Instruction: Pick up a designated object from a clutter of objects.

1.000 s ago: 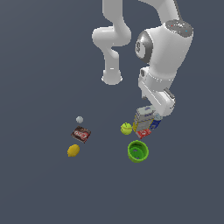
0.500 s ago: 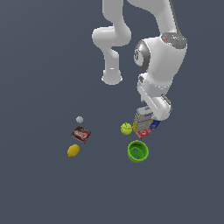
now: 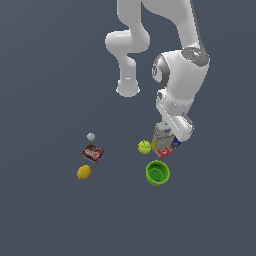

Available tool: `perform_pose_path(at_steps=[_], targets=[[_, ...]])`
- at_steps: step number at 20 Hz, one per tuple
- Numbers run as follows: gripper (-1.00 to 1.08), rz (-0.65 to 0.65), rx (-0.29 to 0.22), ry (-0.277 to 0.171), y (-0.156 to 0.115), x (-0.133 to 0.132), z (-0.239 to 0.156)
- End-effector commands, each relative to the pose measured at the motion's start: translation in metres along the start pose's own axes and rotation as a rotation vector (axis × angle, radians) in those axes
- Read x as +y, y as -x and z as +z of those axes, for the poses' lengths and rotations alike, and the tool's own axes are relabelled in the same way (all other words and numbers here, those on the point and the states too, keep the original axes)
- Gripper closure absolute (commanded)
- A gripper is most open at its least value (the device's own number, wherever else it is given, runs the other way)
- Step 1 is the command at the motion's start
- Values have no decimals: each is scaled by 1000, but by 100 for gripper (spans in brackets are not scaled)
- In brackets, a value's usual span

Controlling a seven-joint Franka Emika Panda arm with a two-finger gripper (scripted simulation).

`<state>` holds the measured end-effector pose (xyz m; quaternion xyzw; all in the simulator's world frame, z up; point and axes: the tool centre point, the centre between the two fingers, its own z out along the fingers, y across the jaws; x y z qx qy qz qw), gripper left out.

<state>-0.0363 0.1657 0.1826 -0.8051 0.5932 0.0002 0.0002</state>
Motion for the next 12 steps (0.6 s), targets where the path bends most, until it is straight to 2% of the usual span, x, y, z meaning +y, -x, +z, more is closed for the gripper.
perform_pose_path(at_steps=[1, 12], targets=[[108, 0, 0, 0, 0, 0, 1], [108, 0, 0, -1, -4, -1, -4]])
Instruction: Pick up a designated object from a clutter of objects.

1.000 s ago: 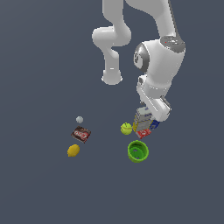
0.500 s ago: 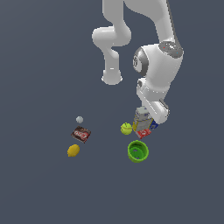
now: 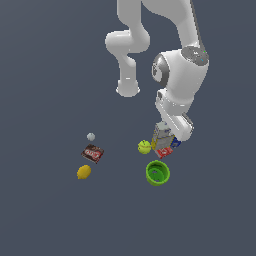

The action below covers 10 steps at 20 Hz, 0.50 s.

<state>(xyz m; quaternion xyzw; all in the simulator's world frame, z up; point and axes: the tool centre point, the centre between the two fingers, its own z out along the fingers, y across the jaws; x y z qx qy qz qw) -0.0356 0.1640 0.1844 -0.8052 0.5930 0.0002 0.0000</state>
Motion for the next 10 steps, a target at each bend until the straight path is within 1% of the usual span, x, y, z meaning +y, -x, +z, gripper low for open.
perform_pose_path(at_steps=[1, 5, 10], targets=[[108, 1, 0, -1, -4, -1, -5], [108, 0, -1, -1, -17, -2, -19], [108, 0, -2, -1, -44, -4, -49]])
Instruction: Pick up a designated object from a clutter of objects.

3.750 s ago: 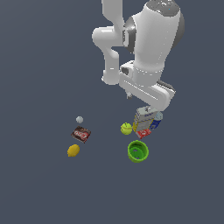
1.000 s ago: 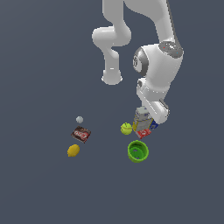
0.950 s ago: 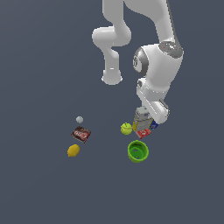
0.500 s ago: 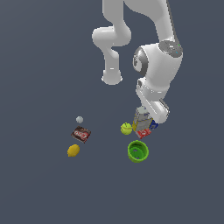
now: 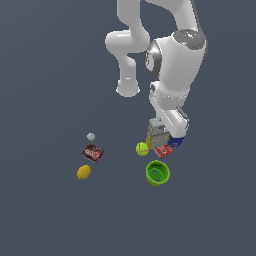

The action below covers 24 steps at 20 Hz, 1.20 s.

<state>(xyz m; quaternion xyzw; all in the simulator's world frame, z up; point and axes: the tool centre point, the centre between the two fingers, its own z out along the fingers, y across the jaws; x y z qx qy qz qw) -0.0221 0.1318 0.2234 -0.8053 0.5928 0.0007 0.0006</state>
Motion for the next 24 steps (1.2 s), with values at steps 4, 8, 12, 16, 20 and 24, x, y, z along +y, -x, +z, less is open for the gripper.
perform_pose_path(at_steps=[4, 8, 12, 16, 20, 24], targets=[[108, 0, -2, -1, -37, -3, -41], [108, 0, -2, -1, -68, -7, -76], [108, 0, -1, -1, -101, -10, -112], [108, 0, -1, -1, -131, -14, -145], [108, 0, 0, 0, -157, -18, -173], [108, 1, 1, 0, -180, -21, -198]])
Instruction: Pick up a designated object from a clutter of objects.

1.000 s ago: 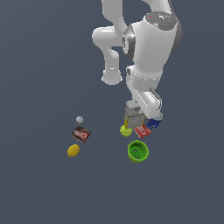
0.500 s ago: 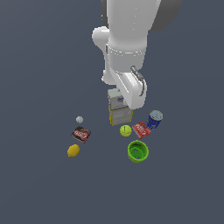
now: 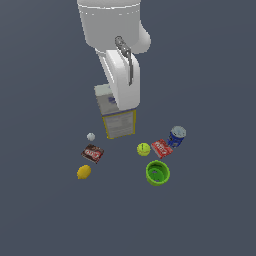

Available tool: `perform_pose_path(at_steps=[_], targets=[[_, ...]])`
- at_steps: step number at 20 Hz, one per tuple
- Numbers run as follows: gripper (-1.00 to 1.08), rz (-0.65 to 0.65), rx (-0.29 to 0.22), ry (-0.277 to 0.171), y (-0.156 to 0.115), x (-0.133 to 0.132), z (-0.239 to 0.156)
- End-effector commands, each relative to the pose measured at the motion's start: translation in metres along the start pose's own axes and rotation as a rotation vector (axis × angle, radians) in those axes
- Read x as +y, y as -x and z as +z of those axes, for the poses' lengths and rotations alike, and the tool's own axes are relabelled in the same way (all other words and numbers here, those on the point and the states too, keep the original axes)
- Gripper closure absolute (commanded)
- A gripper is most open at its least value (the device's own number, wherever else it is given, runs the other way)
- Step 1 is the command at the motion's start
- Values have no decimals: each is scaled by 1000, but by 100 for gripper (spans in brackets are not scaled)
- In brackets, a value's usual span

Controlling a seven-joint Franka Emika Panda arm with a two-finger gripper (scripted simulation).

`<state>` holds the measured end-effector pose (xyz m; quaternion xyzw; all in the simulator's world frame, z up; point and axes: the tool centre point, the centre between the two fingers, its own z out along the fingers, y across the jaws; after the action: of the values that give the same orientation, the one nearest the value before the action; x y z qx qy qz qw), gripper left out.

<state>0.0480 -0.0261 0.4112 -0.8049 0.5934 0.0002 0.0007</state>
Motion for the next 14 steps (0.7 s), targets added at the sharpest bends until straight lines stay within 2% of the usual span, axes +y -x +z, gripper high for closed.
perform_pose_path(at_steps=[1, 14], targets=[[108, -1, 0, 1, -14, -2, -15], [108, 0, 2, 1, -67, -12, -74]])
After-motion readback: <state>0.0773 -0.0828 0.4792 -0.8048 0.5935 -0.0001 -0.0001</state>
